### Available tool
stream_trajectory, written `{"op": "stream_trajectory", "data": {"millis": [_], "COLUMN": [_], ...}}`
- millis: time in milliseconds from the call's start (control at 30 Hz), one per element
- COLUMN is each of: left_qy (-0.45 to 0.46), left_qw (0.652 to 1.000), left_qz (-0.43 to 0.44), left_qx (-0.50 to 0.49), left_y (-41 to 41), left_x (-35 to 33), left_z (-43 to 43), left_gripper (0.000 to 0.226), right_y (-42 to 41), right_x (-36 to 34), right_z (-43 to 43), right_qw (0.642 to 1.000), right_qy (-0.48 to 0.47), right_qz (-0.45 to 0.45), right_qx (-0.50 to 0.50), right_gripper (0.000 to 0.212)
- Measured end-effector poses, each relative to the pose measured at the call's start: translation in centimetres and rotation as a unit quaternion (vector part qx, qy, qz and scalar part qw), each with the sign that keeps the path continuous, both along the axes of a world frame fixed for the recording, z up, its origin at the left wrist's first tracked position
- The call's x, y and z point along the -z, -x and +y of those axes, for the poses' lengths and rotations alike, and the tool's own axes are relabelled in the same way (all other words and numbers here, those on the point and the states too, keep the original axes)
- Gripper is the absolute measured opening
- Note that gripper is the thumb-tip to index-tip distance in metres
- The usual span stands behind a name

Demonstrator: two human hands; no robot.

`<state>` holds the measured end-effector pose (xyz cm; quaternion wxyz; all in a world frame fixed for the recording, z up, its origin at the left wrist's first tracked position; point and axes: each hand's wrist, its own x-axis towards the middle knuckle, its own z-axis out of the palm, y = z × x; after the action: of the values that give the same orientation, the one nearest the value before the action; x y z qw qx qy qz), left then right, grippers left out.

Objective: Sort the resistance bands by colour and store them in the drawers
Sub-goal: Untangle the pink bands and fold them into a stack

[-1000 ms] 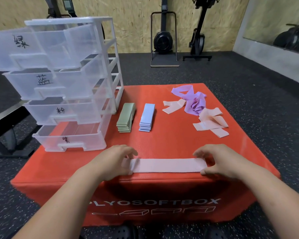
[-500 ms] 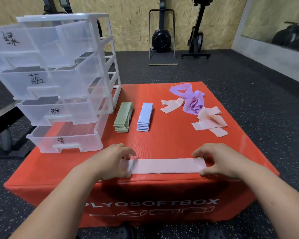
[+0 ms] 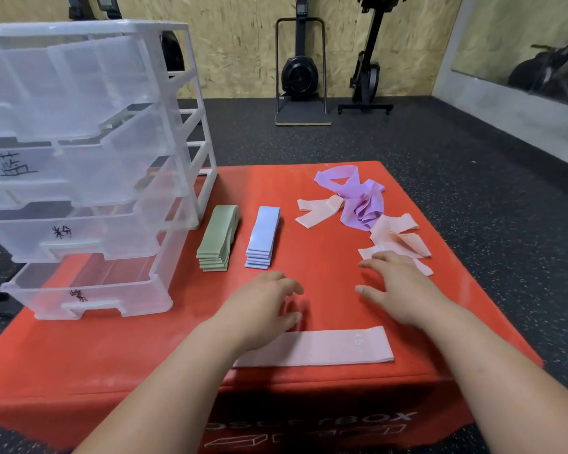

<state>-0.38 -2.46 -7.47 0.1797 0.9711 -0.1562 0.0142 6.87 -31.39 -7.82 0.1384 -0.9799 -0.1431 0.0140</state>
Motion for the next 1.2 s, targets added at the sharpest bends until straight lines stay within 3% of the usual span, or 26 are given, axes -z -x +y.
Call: {"op": "stream_trajectory", "data": {"millis": [133, 267, 400, 467, 567, 633, 733, 800, 933, 1033, 1200], "left_qy": [-0.015, 0.017, 0.140, 0.254, 0.491, 0.535, 0.499, 0.437, 0.260, 0.225, 0.277], "left_qw": [1.000, 1.000, 0.987, 0.956, 0.835, 0.798, 0.820, 0.865, 0.962, 0.969, 0.946], "left_qz": [-0.003, -0.011, 0.019, 0.050, 0.138, 0.157, 0.138, 0.107, -0.025, -0.101, -0.122], "left_qx": [0.000, -0.017, -0.082, -0.139, -0.204, -0.228, -0.242, -0.223, -0.080, -0.016, -0.117], "left_y": [-1.7, -3.4, -5.1, -5.7, -6.1, -6.2, -6.2, -6.0, -4.8, -3.4, -3.1], "left_x": [0.8, 1.4, 1.7, 1.4, 0.3, 0.2, 1.1, 1.3, 0.3, -1.0, -1.6], "left_z": [-1.5, -2.0, -2.5, -3.2, -4.4, -4.3, -3.3, -2.8, -2.2, -2.3, -0.4], "left_gripper": [0.041, 0.035, 0.025, 0.024, 0.033, 0.029, 0.010, 0.013, 0.011, 0.015, 0.015], "right_y": [-1.5, -2.3, -1.9, -0.8, 1.2, 2.0, 2.0, 1.5, 0.7, 0.2, -0.8], "right_x": [1.1, 2.0, 1.8, 1.2, 0.5, 0.6, 0.8, 0.7, 0.2, 0.1, -0.6], "right_z": [1.1, 1.6, 3.4, 5.0, 7.0, 7.5, 7.2, 6.6, 5.8, 5.7, 3.9], "right_qw": [0.996, 0.994, 0.998, 0.991, 0.969, 0.960, 0.939, 0.936, 0.965, 0.968, 0.986], "right_qy": [0.075, 0.095, 0.004, -0.095, -0.182, -0.206, -0.302, -0.328, -0.220, -0.175, -0.099], "right_qz": [0.029, -0.032, -0.070, -0.073, -0.072, -0.062, -0.048, -0.067, -0.052, -0.030, -0.061], "right_qx": [0.028, 0.038, -0.011, -0.063, -0.148, -0.178, -0.158, -0.108, -0.134, -0.175, -0.119], "right_gripper": [0.069, 0.068, 0.057, 0.050, 0.040, 0.037, 0.034, 0.036, 0.059, 0.053, 0.022]}}
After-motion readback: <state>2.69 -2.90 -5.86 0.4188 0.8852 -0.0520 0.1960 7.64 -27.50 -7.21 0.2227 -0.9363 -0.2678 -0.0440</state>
